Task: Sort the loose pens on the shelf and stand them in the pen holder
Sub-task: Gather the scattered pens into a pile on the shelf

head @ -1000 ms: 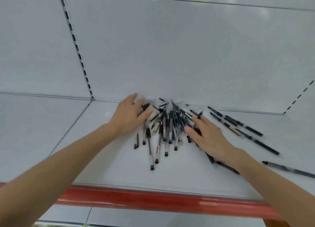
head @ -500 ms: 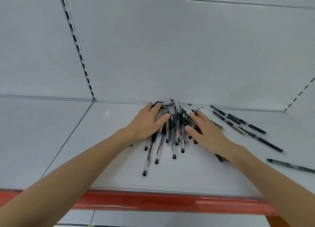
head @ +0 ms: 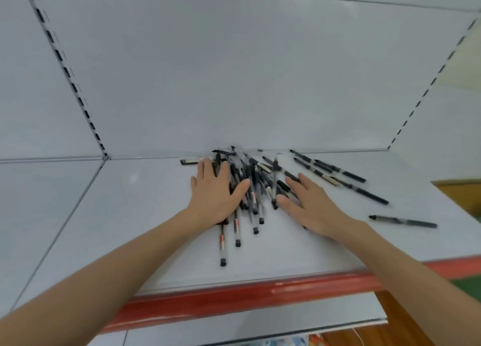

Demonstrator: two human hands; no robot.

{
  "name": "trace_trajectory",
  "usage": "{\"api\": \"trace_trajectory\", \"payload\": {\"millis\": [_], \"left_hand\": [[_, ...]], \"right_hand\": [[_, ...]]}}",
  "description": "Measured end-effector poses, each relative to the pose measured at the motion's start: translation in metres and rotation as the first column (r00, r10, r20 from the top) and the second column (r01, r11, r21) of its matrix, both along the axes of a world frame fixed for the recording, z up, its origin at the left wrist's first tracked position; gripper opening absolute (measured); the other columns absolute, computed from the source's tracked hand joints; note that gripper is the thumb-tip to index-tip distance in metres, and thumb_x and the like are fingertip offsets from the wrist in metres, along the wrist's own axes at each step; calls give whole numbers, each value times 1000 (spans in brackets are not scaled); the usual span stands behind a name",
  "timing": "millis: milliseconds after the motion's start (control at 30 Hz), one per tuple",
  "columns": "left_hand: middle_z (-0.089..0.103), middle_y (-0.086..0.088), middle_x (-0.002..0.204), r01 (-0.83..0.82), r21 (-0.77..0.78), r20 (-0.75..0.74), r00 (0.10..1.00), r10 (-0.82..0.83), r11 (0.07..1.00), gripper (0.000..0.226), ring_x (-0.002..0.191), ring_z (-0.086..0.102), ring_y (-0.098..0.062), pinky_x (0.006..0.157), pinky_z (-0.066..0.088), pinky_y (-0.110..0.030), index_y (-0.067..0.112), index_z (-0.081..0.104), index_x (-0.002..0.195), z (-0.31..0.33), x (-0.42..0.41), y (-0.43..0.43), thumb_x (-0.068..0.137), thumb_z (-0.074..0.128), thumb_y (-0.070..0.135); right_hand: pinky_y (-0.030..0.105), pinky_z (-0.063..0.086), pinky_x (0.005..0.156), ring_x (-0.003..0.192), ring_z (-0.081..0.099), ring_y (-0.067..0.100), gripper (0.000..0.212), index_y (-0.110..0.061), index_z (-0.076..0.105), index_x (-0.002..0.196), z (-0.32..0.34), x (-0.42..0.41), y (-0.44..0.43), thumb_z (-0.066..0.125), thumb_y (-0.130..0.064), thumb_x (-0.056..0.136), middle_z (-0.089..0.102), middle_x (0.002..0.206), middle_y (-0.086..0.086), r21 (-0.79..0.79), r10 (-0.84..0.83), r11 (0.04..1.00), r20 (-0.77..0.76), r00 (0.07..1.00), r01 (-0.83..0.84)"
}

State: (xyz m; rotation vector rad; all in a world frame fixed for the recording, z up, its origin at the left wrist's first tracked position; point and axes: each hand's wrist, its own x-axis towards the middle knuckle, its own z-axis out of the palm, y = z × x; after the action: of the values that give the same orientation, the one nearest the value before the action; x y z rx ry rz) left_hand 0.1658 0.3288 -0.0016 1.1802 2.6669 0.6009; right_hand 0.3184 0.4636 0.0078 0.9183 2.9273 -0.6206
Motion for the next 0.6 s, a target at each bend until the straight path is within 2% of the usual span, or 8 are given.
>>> {"api": "trace_trajectory", "payload": {"millis": [67, 133, 233, 300, 367, 467, 533, 600], "left_hand": [[-8, -19, 155, 8, -23, -58, 998, -10, 1000, 73, 143, -12, -33, 114, 2, -51, 16, 9, 148, 0, 2, 4, 91, 30, 58], [-10, -17, 155, 24, -26, -94, 995, -26, 999, 73, 143, -11, -33, 114, 4, -52, 18, 9, 148, -1, 1, 5, 91, 30, 58], [-10, -14, 156, 42, -18, -118, 992, -44, 999, 70, 143, -8, -33, 113, 7, -53, 23, 11, 147, -1, 1, 6, 90, 30, 59], [-10, -14, 156, 46, -20, -122, 991, -48, 999, 69, 143, -6, -33, 113, 8, -53, 23, 14, 147, -1, 2, 8, 90, 30, 59], [-9, -14, 156, 46, -7, -130, 990, -46, 999, 68, 144, -5, -33, 114, 9, -53, 23, 17, 146, -2, 2, 10, 90, 32, 58], [-9, -13, 156, 53, 8, -130, 990, -51, 999, 67, 144, -4, -33, 114, 9, -53, 23, 19, 146, -3, 2, 11, 90, 33, 58], [-9, -13, 156, 55, 11, -129, 990, -53, 998, 67, 144, -3, -33, 114, 9, -53, 23, 19, 146, -3, 1, 11, 90, 33, 58], [-9, -12, 156, 60, 20, -125, 991, -57, 998, 66, 144, -3, -33, 114, 9, -53, 23, 20, 146, -3, 2, 11, 90, 33, 57]], "right_hand": [[34, 3, 116, 145, 1, 19, 63, -21, 16, 147, 2, 7, 1, 34, -50, 94, 5, 158, 6, -19, -9, 1000, -72, 997, 7], [39, 5, 118, 145, 3, 18, 66, -23, 18, 147, 6, 24, 7, 35, -54, 91, 7, 158, 4, 17, -43, 999, -98, 994, 45], [48, 2, 116, 145, -1, 17, 87, -30, 15, 147, 11, 59, 21, 29, -73, 73, 2, 158, -1, 80, -123, 990, 84, 989, 116], [50, -2, 115, 145, -4, 17, 93, -31, 11, 147, 10, 77, 25, 23, -78, 67, -2, 158, 0, 98, -165, 984, 206, 965, 147], [49, -5, 115, 145, -6, 18, 85, -28, 8, 148, 5, 79, 25, 21, -73, 77, -4, 158, 2, 116, -170, 983, 249, 953, 145], [47, -3, 115, 145, -6, 22, 72, -25, 5, 148, -3, 64, 19, 17, -63, 89, -3, 158, 8, 162, -174, 977, 229, 958, 139], [46, -1, 115, 145, -3, 25, 66, -21, 7, 148, -8, 48, 15, 17, -56, 93, 0, 157, 12, 163, -190, 973, 166, 968, 163], [41, 5, 115, 144, 5, 28, 57, -12, 18, 146, -9, 34, 10, 21, -44, 98, 10, 155, 16, 146, -187, 973, 32, 982, 181]]}}
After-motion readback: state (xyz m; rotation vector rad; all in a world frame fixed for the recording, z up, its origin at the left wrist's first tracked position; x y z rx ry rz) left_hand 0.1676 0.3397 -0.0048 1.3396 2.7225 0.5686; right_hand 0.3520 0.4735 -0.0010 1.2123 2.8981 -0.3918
